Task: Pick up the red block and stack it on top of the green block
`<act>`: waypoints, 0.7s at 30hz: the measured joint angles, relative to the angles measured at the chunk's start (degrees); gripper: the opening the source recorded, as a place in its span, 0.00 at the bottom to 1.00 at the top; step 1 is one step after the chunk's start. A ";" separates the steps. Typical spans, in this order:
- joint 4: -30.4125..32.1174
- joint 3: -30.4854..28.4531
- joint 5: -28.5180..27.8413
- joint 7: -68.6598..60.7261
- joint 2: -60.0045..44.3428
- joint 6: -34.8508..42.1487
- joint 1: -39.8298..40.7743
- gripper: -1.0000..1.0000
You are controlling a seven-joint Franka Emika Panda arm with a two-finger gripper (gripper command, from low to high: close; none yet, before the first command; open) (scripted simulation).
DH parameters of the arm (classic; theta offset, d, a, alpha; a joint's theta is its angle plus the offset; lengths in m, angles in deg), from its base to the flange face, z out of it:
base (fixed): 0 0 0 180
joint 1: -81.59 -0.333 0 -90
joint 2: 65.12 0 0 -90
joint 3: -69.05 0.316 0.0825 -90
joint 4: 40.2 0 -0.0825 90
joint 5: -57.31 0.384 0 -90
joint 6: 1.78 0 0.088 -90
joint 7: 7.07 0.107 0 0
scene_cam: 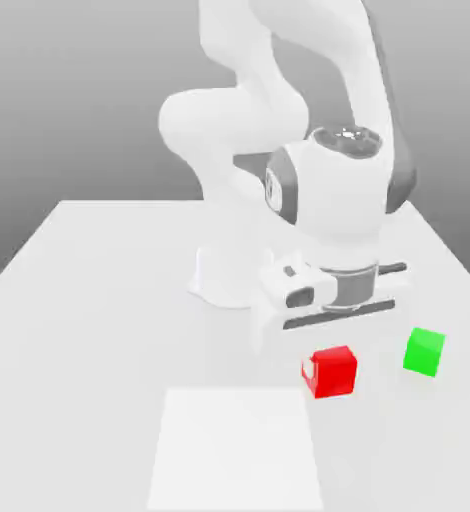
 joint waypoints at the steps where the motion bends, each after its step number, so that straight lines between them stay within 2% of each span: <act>1: 0.14 0.70 0.38 1.90 0.53 0.31 -1.39 0.00; 14: 2.11 14.23 2.35 28.86 5.91 3.86 -13.94 0.00; 21: 1.72 15.52 -4.15 35.94 -0.41 -1.84 -13.21 0.00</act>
